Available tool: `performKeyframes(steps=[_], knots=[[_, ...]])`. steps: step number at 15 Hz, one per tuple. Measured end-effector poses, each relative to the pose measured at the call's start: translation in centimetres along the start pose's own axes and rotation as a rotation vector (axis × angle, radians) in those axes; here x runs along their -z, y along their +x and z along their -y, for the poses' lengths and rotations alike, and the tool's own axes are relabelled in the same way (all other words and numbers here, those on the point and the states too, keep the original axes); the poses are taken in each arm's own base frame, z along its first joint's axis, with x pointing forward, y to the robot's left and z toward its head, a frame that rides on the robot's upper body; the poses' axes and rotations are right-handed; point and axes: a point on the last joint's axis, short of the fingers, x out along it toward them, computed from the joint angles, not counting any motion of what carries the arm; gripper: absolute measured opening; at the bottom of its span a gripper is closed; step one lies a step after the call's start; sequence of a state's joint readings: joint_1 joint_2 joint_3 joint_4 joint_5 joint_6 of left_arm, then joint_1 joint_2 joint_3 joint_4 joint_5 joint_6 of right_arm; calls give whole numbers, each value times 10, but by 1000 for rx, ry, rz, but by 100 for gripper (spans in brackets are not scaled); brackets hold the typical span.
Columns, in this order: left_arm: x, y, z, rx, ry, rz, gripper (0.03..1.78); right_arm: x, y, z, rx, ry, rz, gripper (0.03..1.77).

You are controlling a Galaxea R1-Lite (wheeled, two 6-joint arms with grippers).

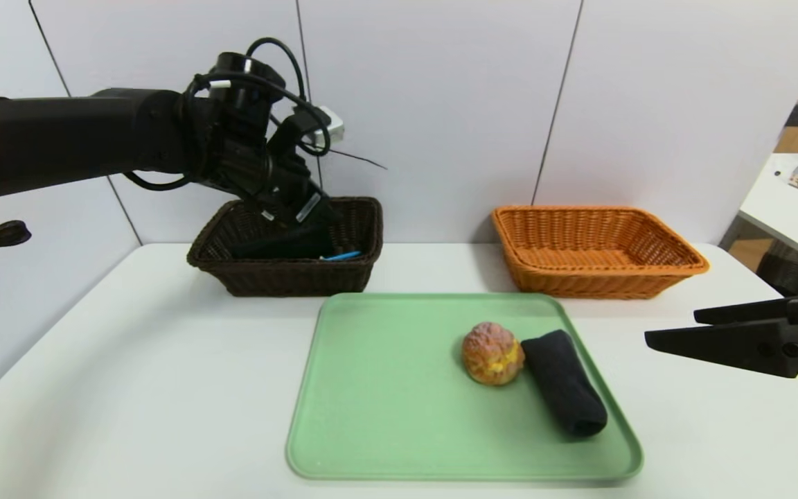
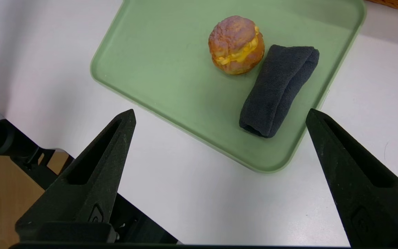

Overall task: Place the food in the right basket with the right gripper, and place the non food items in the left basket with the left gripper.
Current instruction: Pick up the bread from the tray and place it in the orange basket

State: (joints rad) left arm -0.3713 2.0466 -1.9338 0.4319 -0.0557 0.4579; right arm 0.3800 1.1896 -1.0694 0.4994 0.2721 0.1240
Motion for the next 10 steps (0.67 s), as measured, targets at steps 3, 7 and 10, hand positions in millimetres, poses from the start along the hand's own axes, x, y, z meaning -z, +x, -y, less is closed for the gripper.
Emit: performKeyframes(steps=[3,7,10], knots=[[-7,-11,33,-4,-205,-98,157,-1,4,1,5,-4,-10,170],[-15,-31,71,6,-440,-194,163,-12,17,3,1,-16,31,170],[-19,-51,91,53,-494,-244,165,-16,33,6,-4,-30,-5,170]])
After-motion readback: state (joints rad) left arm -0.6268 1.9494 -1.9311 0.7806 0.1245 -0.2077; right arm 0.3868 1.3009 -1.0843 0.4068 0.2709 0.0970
